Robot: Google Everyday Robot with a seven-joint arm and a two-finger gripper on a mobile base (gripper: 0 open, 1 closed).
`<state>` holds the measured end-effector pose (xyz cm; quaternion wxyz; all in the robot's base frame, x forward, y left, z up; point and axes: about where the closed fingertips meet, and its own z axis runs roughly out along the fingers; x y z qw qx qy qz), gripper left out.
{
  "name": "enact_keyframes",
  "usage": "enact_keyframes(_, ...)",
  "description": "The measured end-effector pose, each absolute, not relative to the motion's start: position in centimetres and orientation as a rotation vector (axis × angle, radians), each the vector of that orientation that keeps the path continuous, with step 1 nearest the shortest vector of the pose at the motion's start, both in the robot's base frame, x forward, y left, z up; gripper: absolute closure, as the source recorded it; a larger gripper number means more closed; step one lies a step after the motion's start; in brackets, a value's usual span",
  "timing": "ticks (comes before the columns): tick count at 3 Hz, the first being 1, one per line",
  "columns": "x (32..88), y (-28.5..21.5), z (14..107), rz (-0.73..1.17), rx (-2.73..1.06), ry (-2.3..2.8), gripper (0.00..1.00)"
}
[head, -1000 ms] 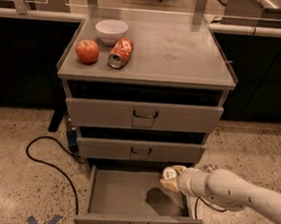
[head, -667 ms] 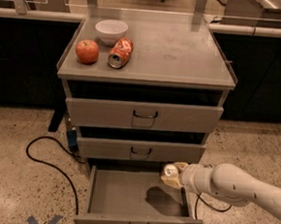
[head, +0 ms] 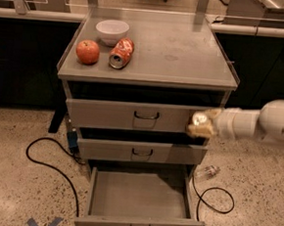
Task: Pick orange can from bottom drawer and place on counter
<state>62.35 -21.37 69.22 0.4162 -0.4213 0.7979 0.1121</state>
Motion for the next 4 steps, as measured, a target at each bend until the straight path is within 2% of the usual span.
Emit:
enact_keyframes(1, 63.0, -21.9, 76.3, 0.233, -1.096, 1.935, 1.00)
enact_keyframes(3, 63.2, -21.3, 78.3, 0.260, -1.144, 1.940, 1.00)
enact_keyframes(4, 64.8, -20.1, 85.8, 0.211, -1.267, 1.905, 1.00)
